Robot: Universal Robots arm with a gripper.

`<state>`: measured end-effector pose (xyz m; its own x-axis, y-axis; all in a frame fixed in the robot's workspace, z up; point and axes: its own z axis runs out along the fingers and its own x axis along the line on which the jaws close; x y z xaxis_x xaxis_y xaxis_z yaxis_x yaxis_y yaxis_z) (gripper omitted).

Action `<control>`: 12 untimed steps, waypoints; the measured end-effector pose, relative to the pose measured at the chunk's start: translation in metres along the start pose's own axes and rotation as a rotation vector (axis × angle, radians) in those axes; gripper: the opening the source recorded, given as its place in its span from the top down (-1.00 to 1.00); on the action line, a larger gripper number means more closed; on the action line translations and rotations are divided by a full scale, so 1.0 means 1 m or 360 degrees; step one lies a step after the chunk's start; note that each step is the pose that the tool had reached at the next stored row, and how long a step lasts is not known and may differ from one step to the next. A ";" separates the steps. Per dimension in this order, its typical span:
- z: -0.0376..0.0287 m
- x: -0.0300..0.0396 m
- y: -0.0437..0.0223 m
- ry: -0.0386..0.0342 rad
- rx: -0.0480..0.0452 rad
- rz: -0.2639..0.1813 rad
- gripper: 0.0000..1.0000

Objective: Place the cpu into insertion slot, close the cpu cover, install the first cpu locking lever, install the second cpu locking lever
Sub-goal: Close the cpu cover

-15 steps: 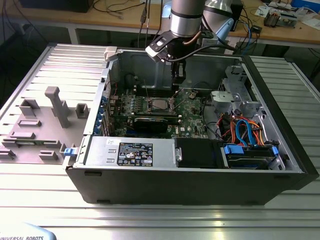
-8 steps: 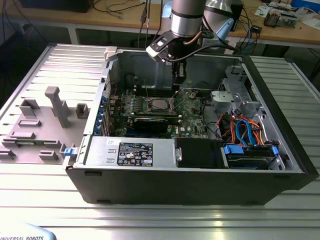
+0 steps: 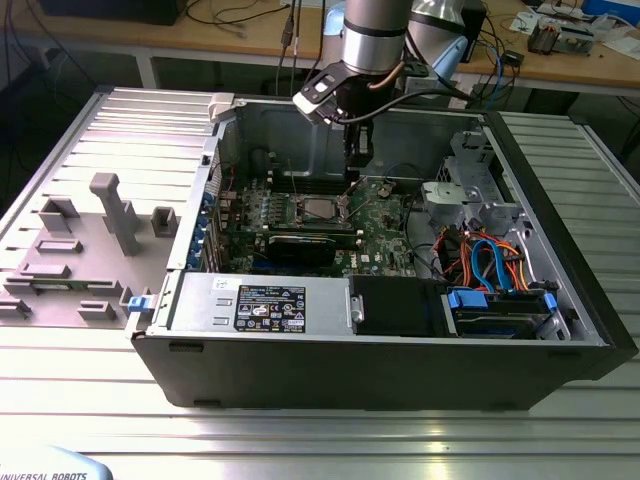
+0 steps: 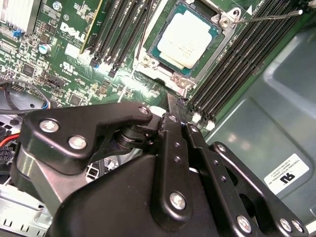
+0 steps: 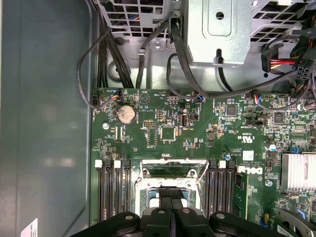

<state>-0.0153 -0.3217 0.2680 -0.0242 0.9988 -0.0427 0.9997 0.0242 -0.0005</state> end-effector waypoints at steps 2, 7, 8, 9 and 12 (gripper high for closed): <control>0.0000 0.0000 0.0016 0.0000 0.0000 0.0000 0.79; 0.0000 -0.0002 0.0084 0.0000 0.0000 0.0000 0.79; 0.0000 -0.0002 0.0100 0.0000 0.0000 0.0000 0.79; 0.0000 -0.0003 0.0112 0.0000 0.0000 0.0000 0.79; 0.0000 -0.0004 0.0157 0.0000 0.0000 0.0000 0.79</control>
<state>0.0004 -0.3217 0.2680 -0.0243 0.9988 -0.0427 0.9997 0.0243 -0.0005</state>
